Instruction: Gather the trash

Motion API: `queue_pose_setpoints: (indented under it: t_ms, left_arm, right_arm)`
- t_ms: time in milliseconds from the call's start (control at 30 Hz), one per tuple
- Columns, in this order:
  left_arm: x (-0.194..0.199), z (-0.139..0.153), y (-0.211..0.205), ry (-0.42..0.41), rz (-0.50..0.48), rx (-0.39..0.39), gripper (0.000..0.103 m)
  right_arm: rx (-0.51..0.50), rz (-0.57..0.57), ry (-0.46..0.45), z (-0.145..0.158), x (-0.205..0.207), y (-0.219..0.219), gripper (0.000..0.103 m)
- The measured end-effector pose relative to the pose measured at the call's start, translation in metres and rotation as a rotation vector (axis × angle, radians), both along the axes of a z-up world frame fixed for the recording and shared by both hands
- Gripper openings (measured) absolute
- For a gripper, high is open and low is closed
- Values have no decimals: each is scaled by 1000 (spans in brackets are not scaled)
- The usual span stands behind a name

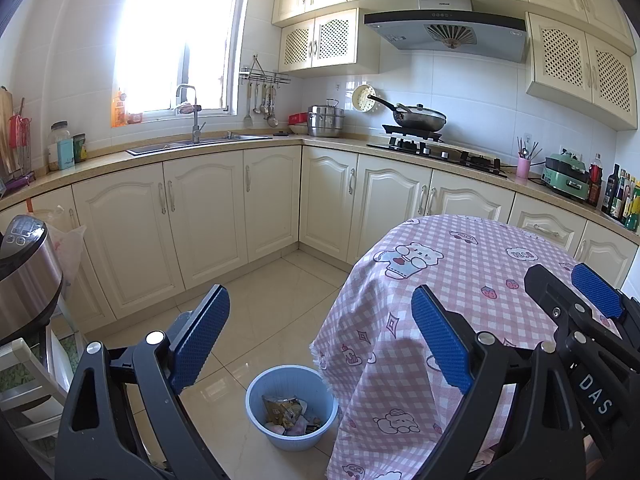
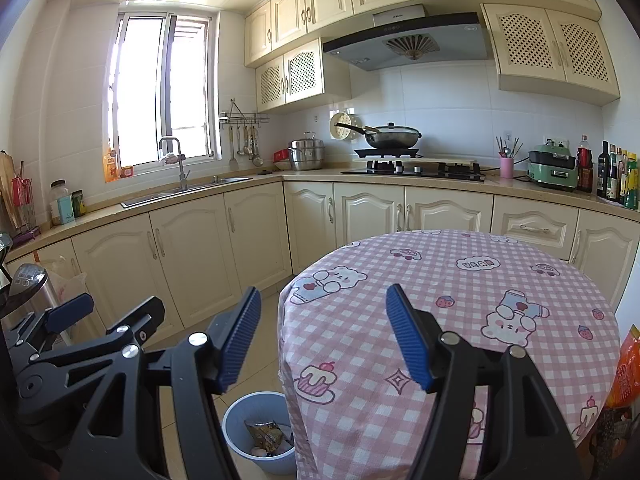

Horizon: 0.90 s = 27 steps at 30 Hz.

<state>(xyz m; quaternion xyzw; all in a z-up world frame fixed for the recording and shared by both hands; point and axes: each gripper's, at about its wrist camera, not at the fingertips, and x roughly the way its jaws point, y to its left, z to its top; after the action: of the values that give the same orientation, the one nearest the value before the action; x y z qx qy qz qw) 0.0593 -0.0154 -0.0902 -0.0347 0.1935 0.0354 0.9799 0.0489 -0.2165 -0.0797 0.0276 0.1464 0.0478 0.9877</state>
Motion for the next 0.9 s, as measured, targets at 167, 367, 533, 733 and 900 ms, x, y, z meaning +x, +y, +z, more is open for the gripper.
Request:
queue_pose_setpoints:
  t_ms: [167,367,533,733,900]
  left_arm:
    - [0,0,1,0,-1,-1,89]
    - [0,0,0,0,-1,0,89]
    - [0,0,0,-1,-1,-1,89]
    - [0,0,1,1,0,0,89]
    - [0,-2,4,3,2,0,89]
  right_arm:
    - [-1,2,0,0,1,-1,64]
    - [0,0,1,0,1,0,65]
    - [1,-1,0,0,0,0,66]
    - [1,-1,0,0,0,-1,66]
    - [5,-3,0,0,-2,-1,67]
